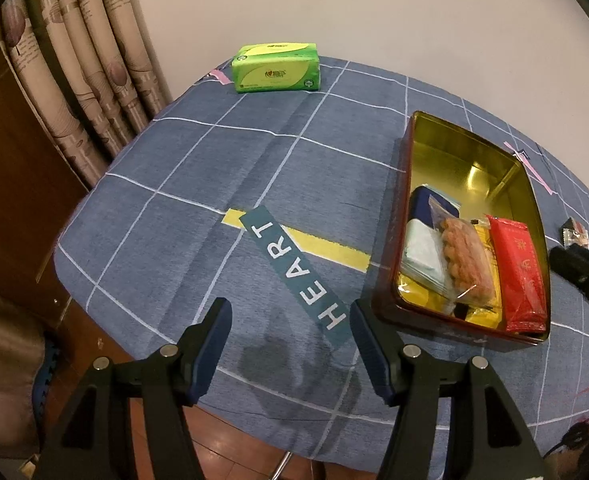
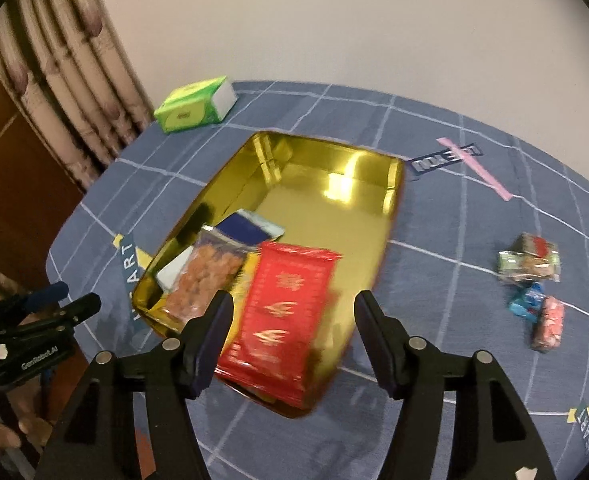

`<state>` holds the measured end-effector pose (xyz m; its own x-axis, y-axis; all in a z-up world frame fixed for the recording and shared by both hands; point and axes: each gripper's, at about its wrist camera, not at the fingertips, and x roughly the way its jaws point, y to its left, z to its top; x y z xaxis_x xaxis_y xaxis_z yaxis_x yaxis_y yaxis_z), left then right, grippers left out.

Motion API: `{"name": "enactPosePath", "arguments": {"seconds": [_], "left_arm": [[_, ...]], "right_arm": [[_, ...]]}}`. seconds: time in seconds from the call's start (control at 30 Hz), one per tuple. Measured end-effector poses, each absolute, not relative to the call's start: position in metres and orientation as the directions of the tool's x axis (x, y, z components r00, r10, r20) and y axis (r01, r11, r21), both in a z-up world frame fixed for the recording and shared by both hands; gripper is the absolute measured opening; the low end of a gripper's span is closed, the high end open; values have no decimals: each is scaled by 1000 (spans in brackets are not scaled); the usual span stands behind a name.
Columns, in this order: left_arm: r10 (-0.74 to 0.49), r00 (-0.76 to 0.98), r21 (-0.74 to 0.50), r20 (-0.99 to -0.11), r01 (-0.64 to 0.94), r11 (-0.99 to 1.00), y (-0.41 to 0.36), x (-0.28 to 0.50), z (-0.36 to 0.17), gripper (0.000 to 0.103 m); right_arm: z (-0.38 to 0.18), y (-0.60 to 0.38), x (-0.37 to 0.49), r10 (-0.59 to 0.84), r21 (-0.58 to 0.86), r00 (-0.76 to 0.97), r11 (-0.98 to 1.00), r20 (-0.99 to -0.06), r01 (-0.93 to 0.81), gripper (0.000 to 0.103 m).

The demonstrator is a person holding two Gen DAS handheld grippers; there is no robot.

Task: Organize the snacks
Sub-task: 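Withdraw the open right gripper from the tin, then grasp the pink patterned cube on the table with the right gripper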

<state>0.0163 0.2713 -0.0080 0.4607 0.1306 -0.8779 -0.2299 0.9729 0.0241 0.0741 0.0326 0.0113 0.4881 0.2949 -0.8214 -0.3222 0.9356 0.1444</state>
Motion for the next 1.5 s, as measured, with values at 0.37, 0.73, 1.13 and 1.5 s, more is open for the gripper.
{"name": "enactPosePath", "arguments": {"seconds": [0.37, 0.73, 1.13, 1.5], "left_arm": [[141, 458, 38, -878, -227, 973, 268, 16, -10, 63], [158, 469, 49, -869, -237, 970, 255, 9, -6, 63], [124, 476, 79, -871, -113, 990, 195, 17, 7, 63], [4, 501, 48, -865, 75, 996, 101, 56, 17, 63]], "right_arm": [[4, -104, 87, 104, 65, 531, 994, -841, -91, 60], [-35, -174, 99, 38, 54, 491, 998, -871, 20, 55], [-60, -179, 120, 42, 60, 486, 998, -873, 22, 40], [-63, -197, 121, 40, 35, 533, 999, -845, -19, 28]]}}
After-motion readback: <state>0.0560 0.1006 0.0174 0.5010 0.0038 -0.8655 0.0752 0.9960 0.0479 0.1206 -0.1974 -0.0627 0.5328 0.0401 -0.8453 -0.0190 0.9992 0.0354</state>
